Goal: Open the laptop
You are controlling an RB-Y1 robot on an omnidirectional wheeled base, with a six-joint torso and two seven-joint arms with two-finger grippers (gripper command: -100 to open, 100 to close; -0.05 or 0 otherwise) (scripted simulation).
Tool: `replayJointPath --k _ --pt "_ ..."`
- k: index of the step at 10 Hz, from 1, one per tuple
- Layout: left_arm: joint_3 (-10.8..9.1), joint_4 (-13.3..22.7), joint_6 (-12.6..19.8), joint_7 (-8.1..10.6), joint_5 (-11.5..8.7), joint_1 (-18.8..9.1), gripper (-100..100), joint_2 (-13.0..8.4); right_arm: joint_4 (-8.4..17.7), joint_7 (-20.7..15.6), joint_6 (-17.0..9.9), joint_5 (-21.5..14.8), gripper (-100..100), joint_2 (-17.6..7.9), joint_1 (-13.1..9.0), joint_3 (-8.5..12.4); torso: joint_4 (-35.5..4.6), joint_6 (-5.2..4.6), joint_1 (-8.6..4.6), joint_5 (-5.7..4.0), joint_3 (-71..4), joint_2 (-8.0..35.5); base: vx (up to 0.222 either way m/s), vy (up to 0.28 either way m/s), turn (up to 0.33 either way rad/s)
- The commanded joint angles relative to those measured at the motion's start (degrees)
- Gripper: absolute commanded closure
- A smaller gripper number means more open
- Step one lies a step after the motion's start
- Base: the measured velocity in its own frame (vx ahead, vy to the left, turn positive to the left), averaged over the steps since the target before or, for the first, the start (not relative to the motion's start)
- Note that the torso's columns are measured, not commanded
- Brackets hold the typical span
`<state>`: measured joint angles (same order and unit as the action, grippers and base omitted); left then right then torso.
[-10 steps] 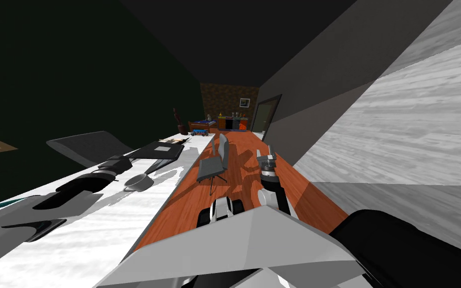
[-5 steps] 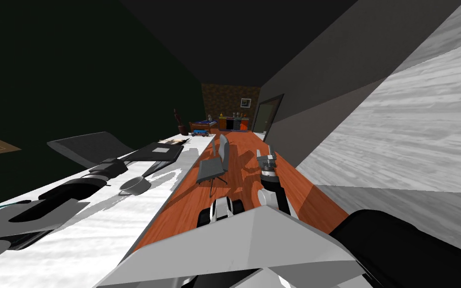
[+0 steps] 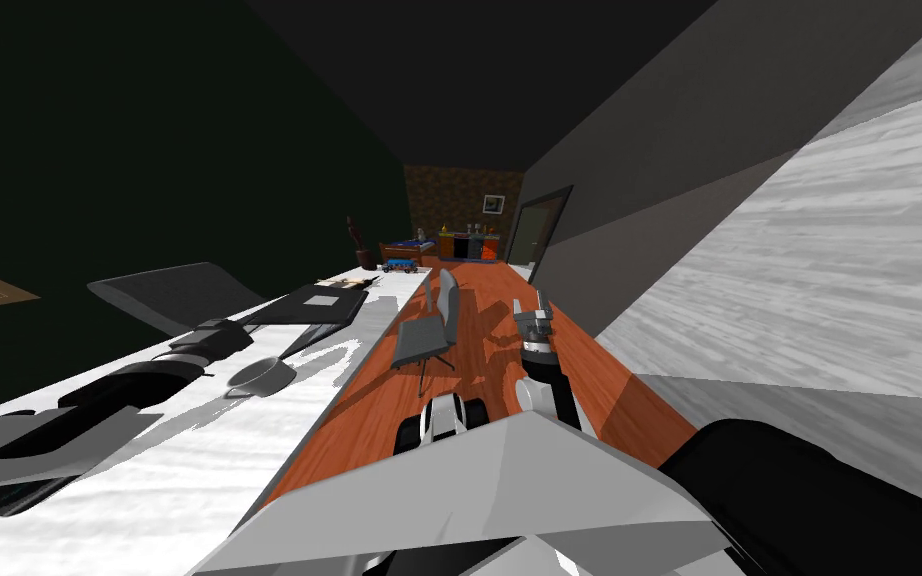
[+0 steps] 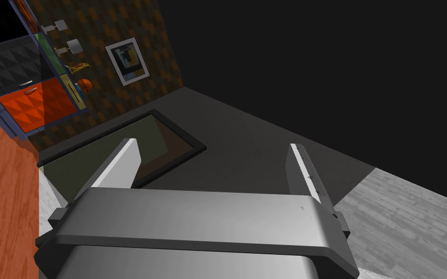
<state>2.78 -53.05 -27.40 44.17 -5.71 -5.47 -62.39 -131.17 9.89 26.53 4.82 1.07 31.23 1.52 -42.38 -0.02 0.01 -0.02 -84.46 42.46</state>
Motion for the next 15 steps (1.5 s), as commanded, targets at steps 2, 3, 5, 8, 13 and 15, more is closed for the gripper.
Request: replayJointPath --k 2,3,5,8,13,15 --pt "-0.92 0.94 -4.27 5.86 5.09 2.93 100 -1.74 0.0 0.0 0.0 0.0 0 0.0 0.02 0.0 0.13 0.01 -0.16 -0.04 -0.22 -0.35 0.102 -0.047 0.068" --pt "-0.92 0.94 -4.27 7.44 5.09 2.93 100 -1.74 0.0 0.0 0.0 0.0 0 0.0 0.01 0.0 0.1 -0.18 -0.13 -0.03 -0.15 -0.21 0.015 -0.016 -0.028" --pt "-0.92 0.94 -4.27 9.69 5.09 2.93 100 -1.74 0.0 0.0 0.0 0.0 0 0.0 0.0 0.0 -0.01 -0.03 0.01 -0.01 0.02 0.05 -0.008 0.002 -0.019" --pt "-1.78 1.95 -8.46 14.86 10.22 5.9 100 -3.44 0.0 0.0 0.0 0.0 0 0.0 0.02 0.0 0.12 0.02 -0.15 -0.04 -0.21 -0.31 0.098 -0.04 0.072" --pt "-2.64 2.95 -12.08 22.18 14.48 8.87 100 -5.15 0.0 0.0 0.0 0.0 0 0.01 0.02 0.0 0.1 0.21 -0.19 -0.03 -0.13 -0.23 0.041 -0.029 0.021" --pt "-2.64 2.95 -12.65 25.4 15.34 8.87 100 -5.15 0.0 0.0 0.0 0.0 0 0.0 0.01 0.0 0.15 -0.13 0.02 0.05 -0.18 -0.25 0.048 -0.012 0.008"
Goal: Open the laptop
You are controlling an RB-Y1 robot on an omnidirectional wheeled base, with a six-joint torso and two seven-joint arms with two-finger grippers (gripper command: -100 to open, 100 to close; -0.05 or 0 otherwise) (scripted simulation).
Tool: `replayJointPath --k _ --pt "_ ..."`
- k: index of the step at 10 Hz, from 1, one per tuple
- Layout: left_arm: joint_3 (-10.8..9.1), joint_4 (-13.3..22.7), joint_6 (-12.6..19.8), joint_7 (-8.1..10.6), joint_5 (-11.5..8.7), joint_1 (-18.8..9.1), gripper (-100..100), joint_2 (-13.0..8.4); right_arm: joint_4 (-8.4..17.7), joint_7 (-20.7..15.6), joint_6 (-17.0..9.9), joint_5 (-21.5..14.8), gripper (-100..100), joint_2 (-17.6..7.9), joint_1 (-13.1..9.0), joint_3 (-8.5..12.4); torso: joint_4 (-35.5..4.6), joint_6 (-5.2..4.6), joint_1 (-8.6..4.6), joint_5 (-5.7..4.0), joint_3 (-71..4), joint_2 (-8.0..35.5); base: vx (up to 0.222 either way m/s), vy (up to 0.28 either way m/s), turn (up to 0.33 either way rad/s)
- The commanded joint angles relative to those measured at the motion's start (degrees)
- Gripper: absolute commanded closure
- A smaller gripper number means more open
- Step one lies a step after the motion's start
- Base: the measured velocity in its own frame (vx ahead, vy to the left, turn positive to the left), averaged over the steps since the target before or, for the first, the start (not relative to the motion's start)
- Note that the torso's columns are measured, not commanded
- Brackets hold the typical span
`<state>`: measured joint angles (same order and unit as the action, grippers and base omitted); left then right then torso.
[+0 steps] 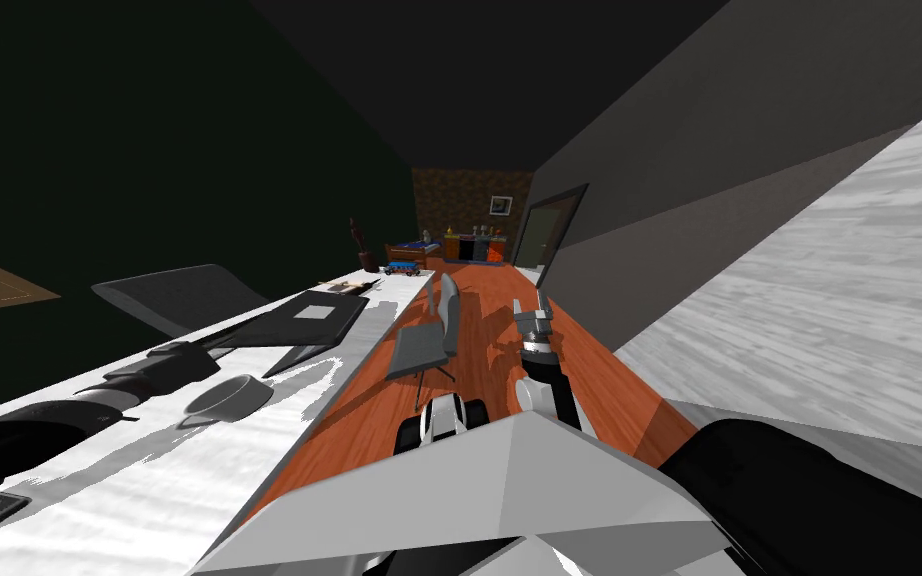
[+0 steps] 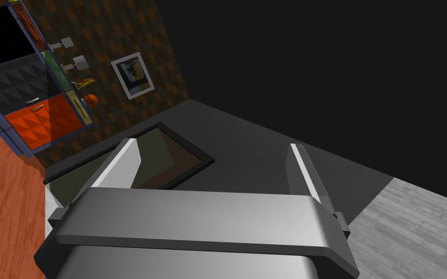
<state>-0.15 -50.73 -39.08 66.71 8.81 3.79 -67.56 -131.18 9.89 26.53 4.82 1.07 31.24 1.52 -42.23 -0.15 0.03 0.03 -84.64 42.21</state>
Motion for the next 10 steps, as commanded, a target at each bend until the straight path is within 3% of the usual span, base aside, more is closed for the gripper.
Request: replayJointPath --k 1,2,10 --pt "0.28 0.63 -0.98 4.43 0.82 -0.38 100 0.02 0.0 0.0 0.0 0.0 0 0.0 -0.01 0.0 -0.02 -0.01 0.06 0.02 0.04 0.06 -0.001 0.003 -0.026" --pt "0.19 0.46 -0.91 3.15 0.75 -0.2 100 0.01 0.0 0.0 0.0 0.0 0 0.0 -0.01 0.0 -0.05 0.06 0.06 0.01 0.07 0.1 0.0 0.0 0.0" --pt "3.88 -0.09 -2.88 16.32 -1.9 3.46 100 3.07 0.0 0.0 0.0 0.0 0 -0.01 0.0 0.01 0.09 -0.01 0.16 0.11 -0.13 -0.24 0.028 0.09 -0.023"
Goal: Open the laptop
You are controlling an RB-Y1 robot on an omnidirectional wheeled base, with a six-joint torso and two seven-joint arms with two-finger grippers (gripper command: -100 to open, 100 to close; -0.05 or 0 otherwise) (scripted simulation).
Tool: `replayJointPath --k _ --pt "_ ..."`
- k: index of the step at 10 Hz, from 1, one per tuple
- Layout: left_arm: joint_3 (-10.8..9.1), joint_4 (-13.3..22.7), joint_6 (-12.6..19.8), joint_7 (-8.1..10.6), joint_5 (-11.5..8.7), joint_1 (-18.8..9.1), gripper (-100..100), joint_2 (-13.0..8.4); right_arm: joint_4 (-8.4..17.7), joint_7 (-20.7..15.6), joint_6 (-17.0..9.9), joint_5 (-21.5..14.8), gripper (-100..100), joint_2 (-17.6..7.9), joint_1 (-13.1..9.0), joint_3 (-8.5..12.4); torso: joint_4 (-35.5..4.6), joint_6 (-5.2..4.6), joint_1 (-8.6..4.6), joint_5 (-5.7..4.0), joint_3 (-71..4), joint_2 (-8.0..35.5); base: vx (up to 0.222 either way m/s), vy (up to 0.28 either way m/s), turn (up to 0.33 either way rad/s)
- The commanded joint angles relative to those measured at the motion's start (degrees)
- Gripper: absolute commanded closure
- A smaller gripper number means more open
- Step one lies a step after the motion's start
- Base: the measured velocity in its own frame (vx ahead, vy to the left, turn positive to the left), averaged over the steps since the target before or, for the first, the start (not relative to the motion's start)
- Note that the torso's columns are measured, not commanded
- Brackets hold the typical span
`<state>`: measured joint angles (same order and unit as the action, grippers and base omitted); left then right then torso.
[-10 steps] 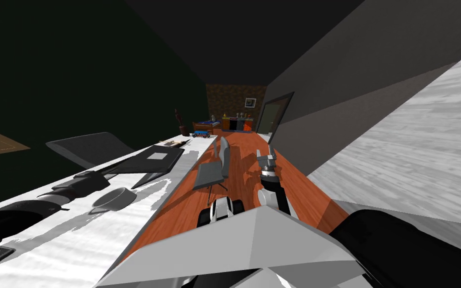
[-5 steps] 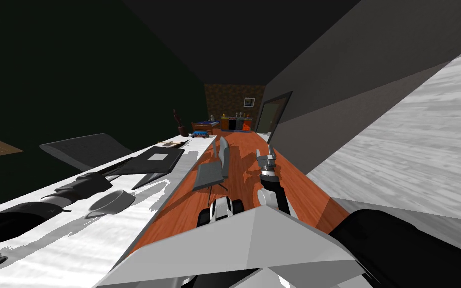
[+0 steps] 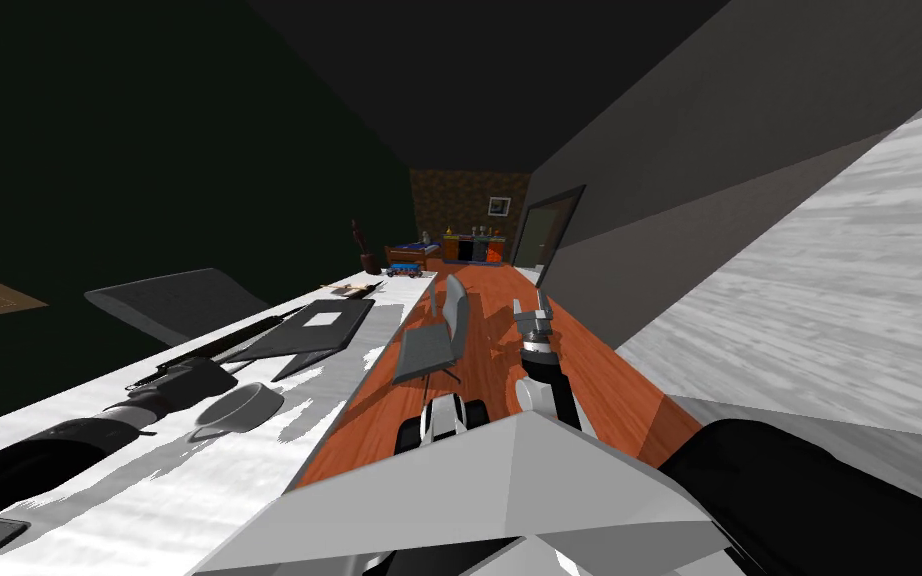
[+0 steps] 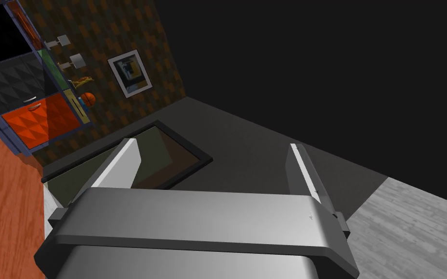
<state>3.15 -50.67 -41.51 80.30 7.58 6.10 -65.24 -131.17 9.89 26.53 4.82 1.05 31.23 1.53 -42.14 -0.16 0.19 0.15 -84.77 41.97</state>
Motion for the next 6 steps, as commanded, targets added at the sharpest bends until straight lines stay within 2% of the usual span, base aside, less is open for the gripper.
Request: replayJointPath --k 1,2,3,4,5,6 --pt "1.12 0.76 2.24 -1.25 -3.02 -3.12 -100 1.55 0.0 0.0 0.0 0.0 0 0.0 0.0 0.0 -0.02 0.02 -0.06 -0.05 0.02 0.04 -0.146 0.137 -0.345" --pt "1.12 0.76 2.99 -2.05 -3.09 -3.19 -100 1.55 0.0 0.0 0.0 0.0 0 0.0 -0.04 -0.01 -0.2 -0.05 -0.11 -0.12 0.32 0.6 -0.18 0.139 -0.202" --pt "1.12 0.76 4.37 -2.05 -3.09 -3.19 -100 1.55 0.01 0.0 -0.01 0.0 0 0.0 -0.03 -0.01 -0.27 0.22 -0.17 -0.15 0.46 0.71 -0.085 0.07 0.033" --pt "1.44 0.39 6.11 -4.6 -5.76 -6.13 -100 2.56 0.01 0.0 0.0 0.0 0 0.01 -0.01 -0.01 -0.21 0.3 -0.38 -0.24 0.27 0.41 -0.134 0.113 -0.187" --pt "1.44 0.39 8.11 -5.71 -6.02 -6.13 -100 2.56 0.0 0.0 -0.01 0.0 0 0.0 -0.03 -0.01 -0.25 0.01 -0.32 -0.33 0.22 0.4 -0.173 0.129 -0.201" --pt "1.44 0.39 9.68 -5.71 -6.02 -6.13 -100 2.56 0.0 0.0 -0.01 0.0 0 0.0 -0.03 -0.01 -0.22 0.14 -0.28 -0.24 0.25 0.43 -0.1 0.052 -0.045"
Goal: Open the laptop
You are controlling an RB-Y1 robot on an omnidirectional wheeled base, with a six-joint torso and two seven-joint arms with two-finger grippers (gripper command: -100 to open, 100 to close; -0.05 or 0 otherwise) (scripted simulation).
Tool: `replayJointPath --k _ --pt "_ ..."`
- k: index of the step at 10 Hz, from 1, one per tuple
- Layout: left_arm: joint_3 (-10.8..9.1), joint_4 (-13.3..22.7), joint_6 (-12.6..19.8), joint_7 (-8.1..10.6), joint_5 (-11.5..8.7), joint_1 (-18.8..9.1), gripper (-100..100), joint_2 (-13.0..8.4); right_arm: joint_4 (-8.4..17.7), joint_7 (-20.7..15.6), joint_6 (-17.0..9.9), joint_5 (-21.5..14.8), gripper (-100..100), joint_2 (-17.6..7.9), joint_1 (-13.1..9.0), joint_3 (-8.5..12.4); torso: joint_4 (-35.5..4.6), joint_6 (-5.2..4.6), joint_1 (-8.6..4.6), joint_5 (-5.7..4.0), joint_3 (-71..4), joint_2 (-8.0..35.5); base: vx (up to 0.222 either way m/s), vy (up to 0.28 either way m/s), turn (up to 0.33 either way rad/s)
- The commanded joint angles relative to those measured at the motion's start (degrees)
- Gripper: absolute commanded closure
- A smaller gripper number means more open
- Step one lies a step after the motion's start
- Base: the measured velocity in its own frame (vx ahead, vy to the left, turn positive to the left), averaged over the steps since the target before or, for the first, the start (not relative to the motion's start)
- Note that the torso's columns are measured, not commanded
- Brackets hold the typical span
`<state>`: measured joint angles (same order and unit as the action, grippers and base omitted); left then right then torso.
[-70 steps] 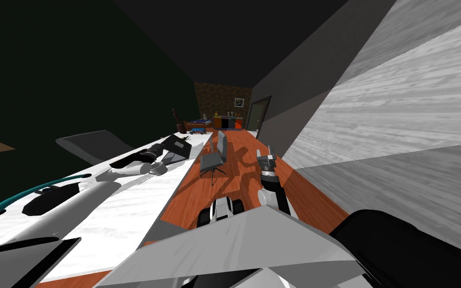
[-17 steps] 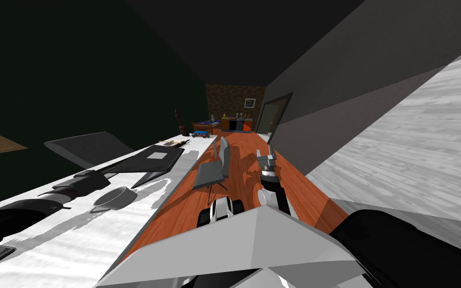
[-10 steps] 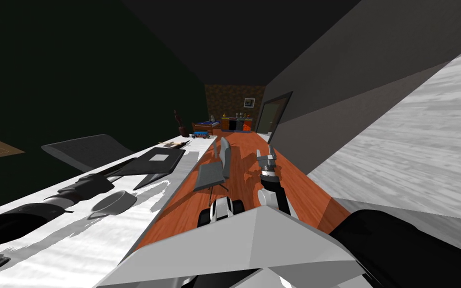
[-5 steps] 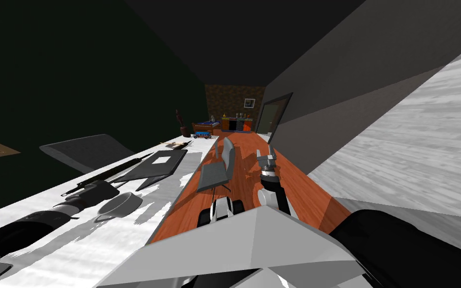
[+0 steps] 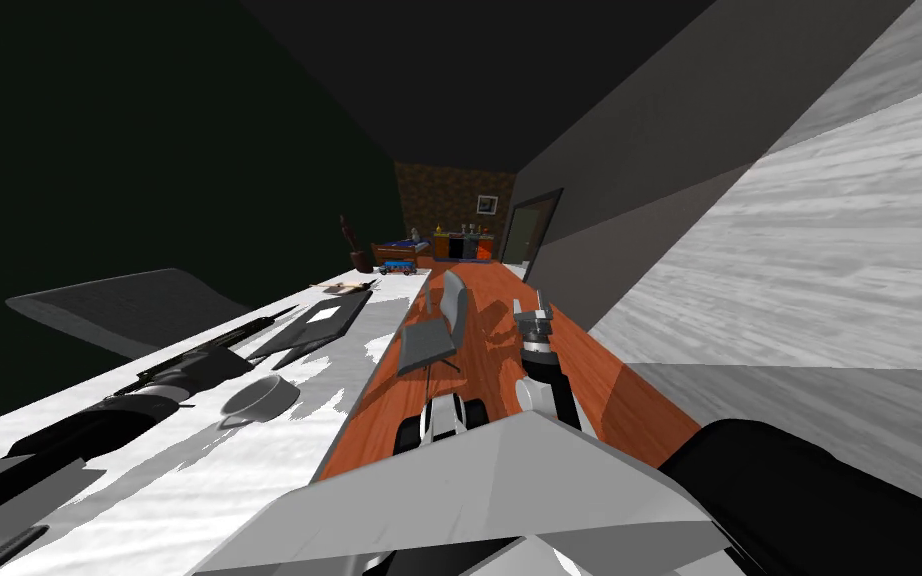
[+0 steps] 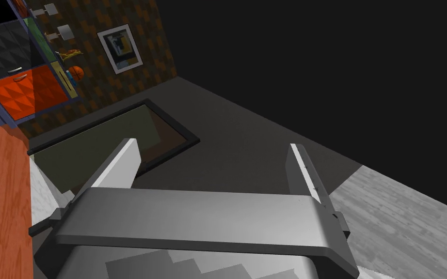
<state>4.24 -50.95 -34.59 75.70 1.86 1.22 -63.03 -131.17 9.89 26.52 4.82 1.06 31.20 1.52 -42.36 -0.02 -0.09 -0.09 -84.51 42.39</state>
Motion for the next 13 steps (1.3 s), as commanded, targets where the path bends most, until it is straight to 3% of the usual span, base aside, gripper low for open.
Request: replayJointPath --k 1,3,4,5,7,8,9,10,11,12,13 --pt "0.67 0.3 4.13 -3.71 -3.06 -3.85 -100 1.36 0.0 0.0 0.0 0.0 0 0.01 0.02 0.0 0.07 0.1 -0.13 -0.01 -0.1 -0.2 -0.185 0.081 -0.219" --pt "0.67 0.3 7.8 -4.78 -3.24 -4.18 -100 1.36 0.0 0.0 0.0 0.0 0 0.0 0.0 0.0 -0.06 0.06 0.03 -0.04 0.06 0.1 -0.135 0.084 -0.132" --pt "0.99 -0.08 9.3 -7.41 -5.88 -7.12 -100 2.38 0.0 0.0 0.0 0.0 0 0.0 0.02 0.0 0.04 0.19 -0.05 -0.03 -0.1 -0.2 -0.143 0.081 -0.25" --pt "0.99 -0.08 10.41 -8.44 -6.17 -7.12 -100 2.38 0.0 0.0 0.0 0.0 0 0.0 0.0 0.0 0.02 -0.08 0.01 -0.01 -0.06 -0.06 -0.166 0.1 -0.168" --pt "0.99 -0.08 13.06 -8.44 -6.17 -7.12 -100 2.38 0.0 0.0 0.0 0.0 0 0.0 0.02 0.0 0.04 0.13 -0.04 0.0 -0.07 -0.15 -0.048 0.035 0.013" --pt "1.31 -0.45 15.0 -11.27 -8.91 -10.05 -100 3.4 0.0 0.0 0.0 0.0 0 0.01 0.03 0.0 0.08 0.07 -0.15 -0.04 -0.17 -0.29 -0.139 0.042 -0.257" --pt "1.31 -0.45 16.87 -12.1 -9.1 -10.05 -100 3.4 0.0 0.0 0.0 0.0 0 0.0 0.0 0.0 -0.04 -0.33 -0.18 -0.08 -0.01 0.02 -0.183 0.087 -0.231" --pt "1.31 -0.45 18.21 -12.1 -9.1 -10.05 -100 3.4 0.0 0.0 0.0 0.0 0 0.0 0.0 0.0 -0.08 0.0 0.0 -0.03 0.12 0.17 -0.094 0.065 -0.022" --pt "1.63 -0.82 19.7 -14.61 -11.82 -12.89 -100 4.41 0.0 0.0 0.0 0.0 0 0.0 0.02 0.0 -0.02 0.21 0.06 0.0 0.02 0.0 -0.181 0.101 -0.423" --pt "1.63 -0.82 21.33 -15.77 -12.03 -12.99 -100 4.41 0.0 0.0 0.0 0.0 0 0.0 0.01 0.01 -0.07 0.15 0.15 0.01 0.12 0.22 -0.189 0.089 -0.003" --pt "1.63 -0.82 22.78 -15.77 -12.03 -12.99 -100 4.41 0.0 0.0 0.0 0.0 0 0.0 0.01 0.01 -0.08 0.18 0.08 0.01 0.14 0.19 -0.089 0.046 0.026"
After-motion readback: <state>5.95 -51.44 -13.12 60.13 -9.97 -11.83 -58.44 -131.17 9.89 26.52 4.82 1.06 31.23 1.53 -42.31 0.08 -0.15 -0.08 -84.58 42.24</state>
